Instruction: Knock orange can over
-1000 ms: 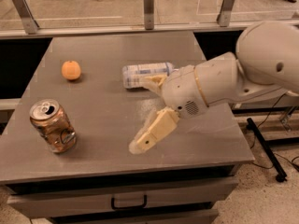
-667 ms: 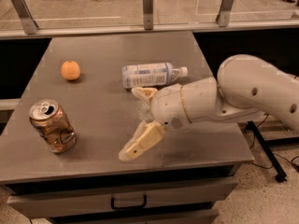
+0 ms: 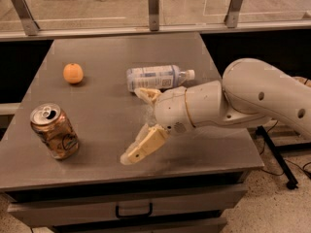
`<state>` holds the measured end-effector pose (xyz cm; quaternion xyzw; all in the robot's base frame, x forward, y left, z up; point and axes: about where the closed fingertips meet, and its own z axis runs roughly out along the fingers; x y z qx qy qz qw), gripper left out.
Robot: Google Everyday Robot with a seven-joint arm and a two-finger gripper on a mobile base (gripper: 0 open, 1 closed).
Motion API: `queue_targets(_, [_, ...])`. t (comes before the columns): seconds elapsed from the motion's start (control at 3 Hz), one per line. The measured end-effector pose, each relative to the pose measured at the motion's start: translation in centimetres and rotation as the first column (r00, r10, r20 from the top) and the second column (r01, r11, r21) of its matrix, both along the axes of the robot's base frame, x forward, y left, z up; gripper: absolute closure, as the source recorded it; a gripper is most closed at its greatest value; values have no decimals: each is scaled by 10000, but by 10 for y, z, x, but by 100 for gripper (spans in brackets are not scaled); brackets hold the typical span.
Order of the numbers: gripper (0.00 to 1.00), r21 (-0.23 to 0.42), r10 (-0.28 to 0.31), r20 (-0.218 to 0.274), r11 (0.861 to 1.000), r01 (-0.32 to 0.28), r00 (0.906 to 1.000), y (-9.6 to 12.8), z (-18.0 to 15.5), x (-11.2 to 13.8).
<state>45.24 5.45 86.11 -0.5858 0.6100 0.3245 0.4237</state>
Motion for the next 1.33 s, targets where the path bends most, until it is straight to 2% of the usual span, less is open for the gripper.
queue_targets(0.33, [0,1632,-98,-89,9865,111,9999,10,4,0])
queue_targets(0.67, [0,2511,108,28,9679,-112,9999,23,21,-4])
queue_targets(1.33, [0,1504,490,-8,9874,-483,9988,43,8,-8])
